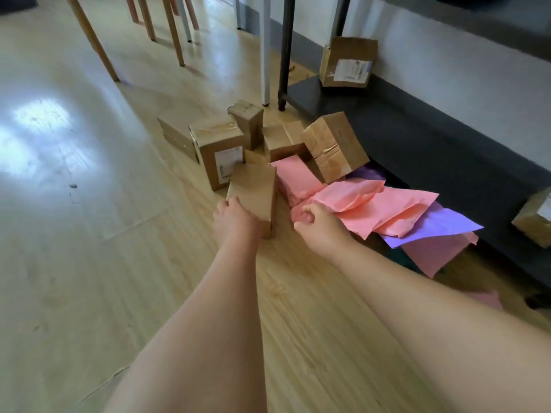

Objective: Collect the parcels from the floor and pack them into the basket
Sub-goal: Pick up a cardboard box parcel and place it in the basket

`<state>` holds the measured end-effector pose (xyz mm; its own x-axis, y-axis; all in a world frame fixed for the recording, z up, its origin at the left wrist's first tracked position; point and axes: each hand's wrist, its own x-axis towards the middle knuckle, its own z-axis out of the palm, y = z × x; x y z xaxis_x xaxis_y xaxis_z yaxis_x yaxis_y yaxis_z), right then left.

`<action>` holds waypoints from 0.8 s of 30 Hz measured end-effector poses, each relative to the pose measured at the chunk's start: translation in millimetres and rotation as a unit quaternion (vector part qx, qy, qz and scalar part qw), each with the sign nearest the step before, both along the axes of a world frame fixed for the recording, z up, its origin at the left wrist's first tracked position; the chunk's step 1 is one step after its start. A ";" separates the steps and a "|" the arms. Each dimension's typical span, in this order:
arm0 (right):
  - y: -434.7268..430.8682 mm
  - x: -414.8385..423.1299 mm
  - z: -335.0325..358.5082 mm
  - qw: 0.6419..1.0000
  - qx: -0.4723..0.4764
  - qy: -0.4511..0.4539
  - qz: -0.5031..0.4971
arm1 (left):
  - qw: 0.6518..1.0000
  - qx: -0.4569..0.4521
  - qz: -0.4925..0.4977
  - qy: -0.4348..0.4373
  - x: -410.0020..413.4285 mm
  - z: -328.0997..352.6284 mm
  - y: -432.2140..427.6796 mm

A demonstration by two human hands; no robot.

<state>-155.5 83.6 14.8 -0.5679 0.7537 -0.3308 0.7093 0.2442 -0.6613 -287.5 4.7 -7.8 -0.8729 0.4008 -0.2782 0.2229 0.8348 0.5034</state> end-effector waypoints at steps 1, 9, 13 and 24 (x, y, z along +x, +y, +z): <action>2.5 -12.3 -11.1 1.000 -0.009 -0.004 0.002 | 1.000 0.007 0.020 -0.015 -9.7 -9.4 1.8; 19.7 -67.9 -66.8 0.996 -0.077 -0.044 0.015 | 0.983 0.072 0.140 -0.093 -52.2 -64.5 14.0; 27.7 -86.4 -83.5 0.990 -0.121 -0.070 0.026 | 0.974 0.100 0.156 -0.132 -59.8 -84.3 26.7; 37.4 -70.3 -94.1 0.986 -0.140 -0.082 -0.028 | 0.938 0.072 0.262 -0.217 -46.3 -92.4 41.0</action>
